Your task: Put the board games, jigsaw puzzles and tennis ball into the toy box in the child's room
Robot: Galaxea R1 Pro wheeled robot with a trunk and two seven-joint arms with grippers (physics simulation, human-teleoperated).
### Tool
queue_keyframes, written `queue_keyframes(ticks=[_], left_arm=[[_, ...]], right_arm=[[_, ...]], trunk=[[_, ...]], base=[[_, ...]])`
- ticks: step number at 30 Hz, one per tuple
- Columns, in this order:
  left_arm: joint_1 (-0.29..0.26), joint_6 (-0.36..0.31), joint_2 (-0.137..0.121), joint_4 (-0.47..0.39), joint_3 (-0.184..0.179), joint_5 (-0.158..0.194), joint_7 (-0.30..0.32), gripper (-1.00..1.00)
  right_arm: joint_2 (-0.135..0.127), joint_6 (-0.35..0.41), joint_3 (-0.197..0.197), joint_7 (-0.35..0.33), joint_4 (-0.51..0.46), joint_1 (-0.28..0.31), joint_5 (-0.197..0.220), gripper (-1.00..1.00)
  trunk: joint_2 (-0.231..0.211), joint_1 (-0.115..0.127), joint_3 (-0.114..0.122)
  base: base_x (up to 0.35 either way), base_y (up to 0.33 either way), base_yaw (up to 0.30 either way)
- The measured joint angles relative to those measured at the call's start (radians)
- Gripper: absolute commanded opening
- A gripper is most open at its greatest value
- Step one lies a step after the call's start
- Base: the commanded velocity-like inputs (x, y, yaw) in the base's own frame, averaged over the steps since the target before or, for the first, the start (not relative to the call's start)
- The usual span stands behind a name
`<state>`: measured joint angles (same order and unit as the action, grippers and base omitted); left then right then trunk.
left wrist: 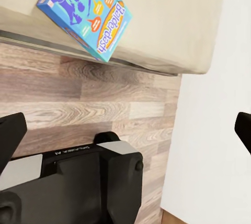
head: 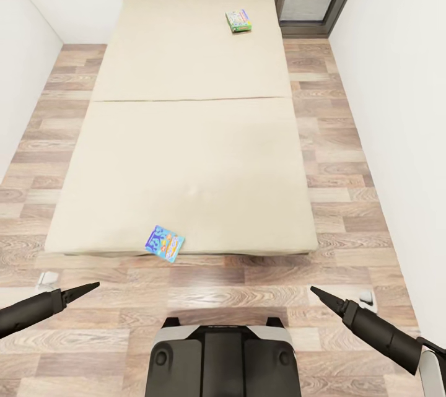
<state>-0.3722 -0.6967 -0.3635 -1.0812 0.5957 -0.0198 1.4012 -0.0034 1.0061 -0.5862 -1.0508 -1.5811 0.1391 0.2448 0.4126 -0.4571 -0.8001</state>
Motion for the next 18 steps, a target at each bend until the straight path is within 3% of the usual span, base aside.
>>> queue_keyframes(ticks=[18], left_arm=[[0.0, 0.0, 0.0, 0.0, -0.006, -0.001, -0.007, 1.0]], right_arm=[[0.004, -0.002, 0.004, 0.005, 0.001, 0.0, -0.002, 1.0]], trunk=[[0.0, 0.0, 0.03]], base=[[0.0, 0.0, 0.0]])
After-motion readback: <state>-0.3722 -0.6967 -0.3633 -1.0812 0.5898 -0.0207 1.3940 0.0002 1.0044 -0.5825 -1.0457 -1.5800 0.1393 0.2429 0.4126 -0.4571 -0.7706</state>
